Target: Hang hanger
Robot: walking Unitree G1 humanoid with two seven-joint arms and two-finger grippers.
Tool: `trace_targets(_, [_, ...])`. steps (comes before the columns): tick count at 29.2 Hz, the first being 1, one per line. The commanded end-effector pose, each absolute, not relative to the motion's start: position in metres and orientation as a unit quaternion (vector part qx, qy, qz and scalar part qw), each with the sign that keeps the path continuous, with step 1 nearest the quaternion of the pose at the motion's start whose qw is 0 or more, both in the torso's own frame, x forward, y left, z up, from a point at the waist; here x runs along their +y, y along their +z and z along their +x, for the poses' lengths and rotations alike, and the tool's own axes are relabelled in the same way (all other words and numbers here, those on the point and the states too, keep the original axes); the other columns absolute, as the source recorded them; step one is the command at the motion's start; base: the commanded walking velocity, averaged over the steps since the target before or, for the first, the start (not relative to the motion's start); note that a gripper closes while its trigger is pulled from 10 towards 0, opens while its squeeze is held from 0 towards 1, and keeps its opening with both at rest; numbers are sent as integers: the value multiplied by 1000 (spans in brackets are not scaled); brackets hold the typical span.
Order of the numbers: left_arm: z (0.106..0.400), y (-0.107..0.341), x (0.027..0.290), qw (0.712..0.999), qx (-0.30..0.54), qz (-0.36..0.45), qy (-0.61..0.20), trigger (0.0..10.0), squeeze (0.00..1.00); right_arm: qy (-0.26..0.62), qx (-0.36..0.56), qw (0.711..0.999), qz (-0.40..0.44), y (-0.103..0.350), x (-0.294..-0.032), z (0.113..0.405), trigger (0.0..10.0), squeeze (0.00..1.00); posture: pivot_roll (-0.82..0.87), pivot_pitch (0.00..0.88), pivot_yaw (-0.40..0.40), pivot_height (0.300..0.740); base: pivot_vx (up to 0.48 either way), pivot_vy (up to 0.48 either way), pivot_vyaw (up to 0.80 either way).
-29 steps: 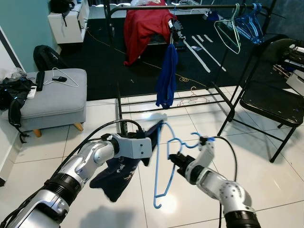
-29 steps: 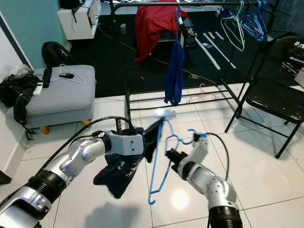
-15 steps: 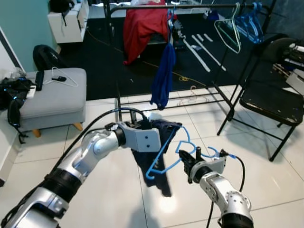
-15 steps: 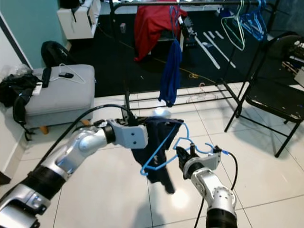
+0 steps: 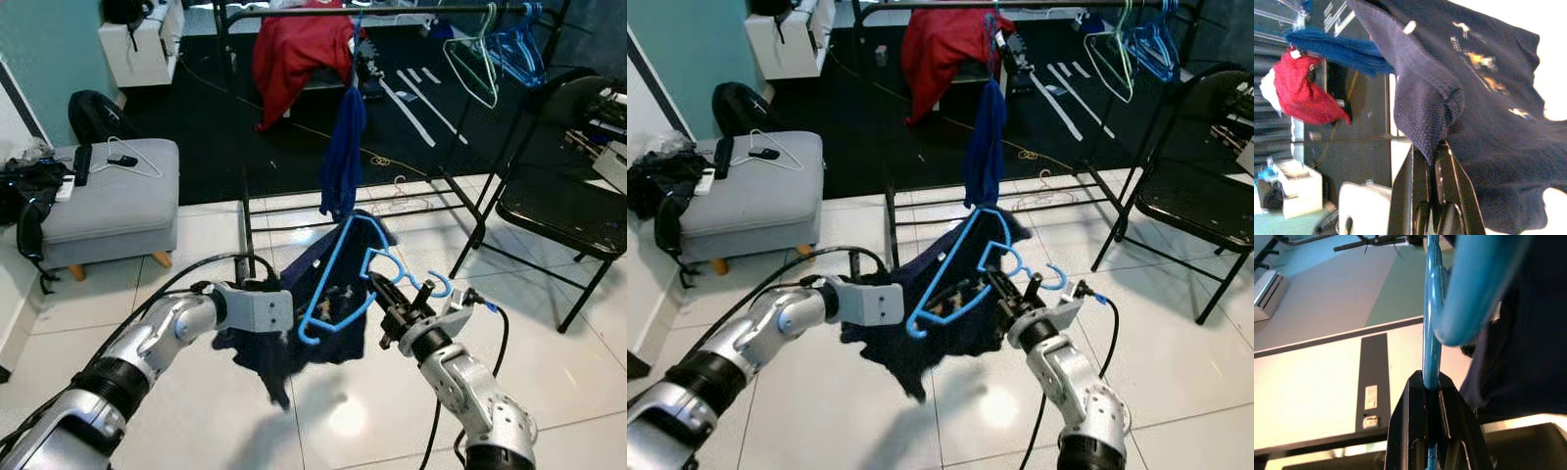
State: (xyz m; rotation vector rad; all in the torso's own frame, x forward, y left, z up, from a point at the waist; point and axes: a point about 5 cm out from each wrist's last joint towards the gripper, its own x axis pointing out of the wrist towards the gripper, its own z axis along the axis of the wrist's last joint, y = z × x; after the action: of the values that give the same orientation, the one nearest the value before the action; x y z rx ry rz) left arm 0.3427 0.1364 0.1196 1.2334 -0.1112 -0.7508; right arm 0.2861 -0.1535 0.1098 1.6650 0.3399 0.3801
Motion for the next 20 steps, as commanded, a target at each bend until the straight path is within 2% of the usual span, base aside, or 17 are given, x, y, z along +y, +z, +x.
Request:
trace_targets(1, [345, 115, 141, 749, -34, 568, -338, 10000, 0, 172, 141, 647, 729, 113, -157, 283, 10000, 0, -43, 109, 9, 740, 0, 0, 0])
trace_targets(5, [346, 117, 146, 752, -27, 569, -333, 10000, 0, 152, 143, 654, 727, 108, -163, 283, 10000, 0, -46, 110, 13, 740, 0, 0, 0])
trace_targets(6, [346, 122, 150, 759, -26, 560, -331, 10000, 0, 112, 148, 672, 717, 101, -174, 285, 10000, 0, -44, 111, 14, 740, 0, 0, 0])
trace_targets(7, [346, 122, 150, 759, -26, 560, -331, 10000, 0, 112, 148, 672, 717, 101, -174, 285, 10000, 0, -44, 111, 14, 740, 0, 0, 0])
trace_targets(8, [344, 127, 152, 766, -33, 549, -333, 10000, 0, 70, 158, 692, 701, 92, -184, 288, 10000, 0, -43, 113, 15, 740, 0, 0, 0])
trace_targets(9, [344, 127, 152, 766, -33, 549, -333, 10000, 0, 70, 158, 692, 701, 92, -184, 288, 10000, 0, -43, 113, 15, 740, 0, 0, 0])
trace_targets(11, [336, 144, 143, 793, -80, 491, -351, 10000, 0, -3, 182, 721, 669, 78, -199, 292, 10000, 0, -39, 115, 12, 740, 0, 0, 0])
trace_targets(12, [336, 144, 143, 793, -80, 491, -351, 10000, 0, -3, 182, 721, 669, 78, -199, 292, 10000, 0, -39, 115, 12, 740, 0, 0, 0])
trace_targets(15, [325, 168, 120, 819, -158, 400, -381, 10000, 0, -17, 225, 753, 619, 71, -197, 291, 10000, 0, -40, 118, 8, 740, 0, 0, 0])
trace_targets(16, [325, 168, 120, 819, -158, 400, -381, 10000, 0, -17, 225, 753, 619, 71, -197, 291, 10000, 0, -40, 118, 8, 740, 0, 0, 0])
trace_targets(18, [318, 180, 105, 820, -188, 355, -409, 10000, 0, 7, 273, 801, 533, 66, -188, 288, 10000, 0, -39, 119, 4, 740, 0, 0, 0])
trace_targets(19, [318, 180, 105, 820, -188, 355, -409, 10000, 0, 7, 273, 801, 533, 66, -188, 288, 10000, 0, -39, 119, 4, 740, 0, 0, 0])
trace_targets(20, [315, 182, 95, 815, -183, 343, -430, 10000, 0, 40, 305, 846, 436, 63, -180, 287, 10000, 0, -39, 119, 4, 740, 0, 0, 0])
